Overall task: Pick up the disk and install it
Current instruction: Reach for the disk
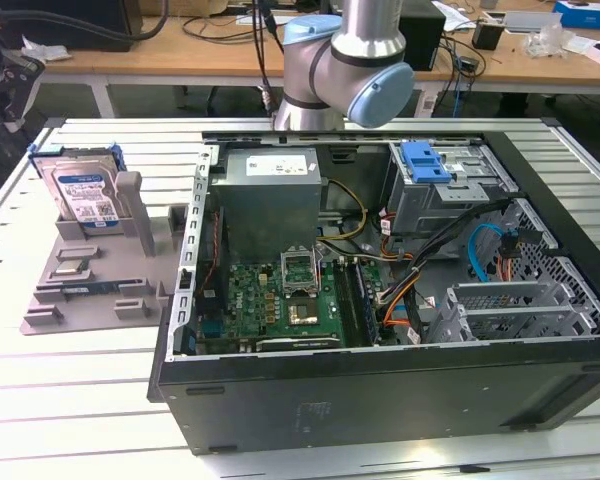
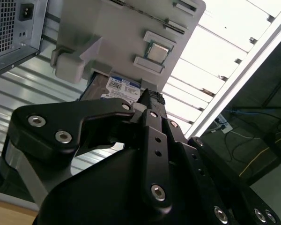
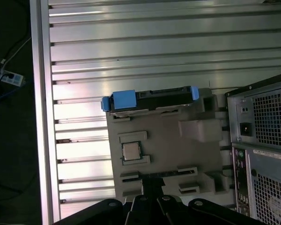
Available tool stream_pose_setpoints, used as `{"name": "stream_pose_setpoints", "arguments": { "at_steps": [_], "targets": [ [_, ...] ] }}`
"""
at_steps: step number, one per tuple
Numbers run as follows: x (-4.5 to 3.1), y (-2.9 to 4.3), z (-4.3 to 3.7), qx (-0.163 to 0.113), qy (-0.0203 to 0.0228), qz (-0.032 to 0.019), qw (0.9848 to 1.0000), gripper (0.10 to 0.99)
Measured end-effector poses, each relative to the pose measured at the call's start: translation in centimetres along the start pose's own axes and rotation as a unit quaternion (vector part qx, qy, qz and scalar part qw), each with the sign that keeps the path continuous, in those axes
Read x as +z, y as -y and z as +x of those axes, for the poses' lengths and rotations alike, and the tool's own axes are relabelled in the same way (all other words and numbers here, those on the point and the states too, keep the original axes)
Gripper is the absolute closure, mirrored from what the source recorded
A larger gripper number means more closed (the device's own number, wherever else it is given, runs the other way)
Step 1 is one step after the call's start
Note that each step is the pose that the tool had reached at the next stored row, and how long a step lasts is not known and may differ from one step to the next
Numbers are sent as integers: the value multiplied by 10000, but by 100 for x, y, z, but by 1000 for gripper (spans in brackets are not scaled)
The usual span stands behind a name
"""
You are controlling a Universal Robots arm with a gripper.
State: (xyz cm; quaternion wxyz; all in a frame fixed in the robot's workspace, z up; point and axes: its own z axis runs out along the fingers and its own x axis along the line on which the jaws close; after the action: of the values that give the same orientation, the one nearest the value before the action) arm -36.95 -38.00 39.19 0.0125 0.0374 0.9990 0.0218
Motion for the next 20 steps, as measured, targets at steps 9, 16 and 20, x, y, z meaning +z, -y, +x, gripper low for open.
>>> {"name": "stream_pose_setpoints", "arguments": {
  "at_steps": [9, 16, 20],
  "targets": [
    [65, -49, 150, -1, 2, 31, 10000, 984],
    [146, -254, 224, -4, 11, 149, 9999, 984],
    [164, -305, 286, -5, 12, 176, 9998, 984]
  ]
}}
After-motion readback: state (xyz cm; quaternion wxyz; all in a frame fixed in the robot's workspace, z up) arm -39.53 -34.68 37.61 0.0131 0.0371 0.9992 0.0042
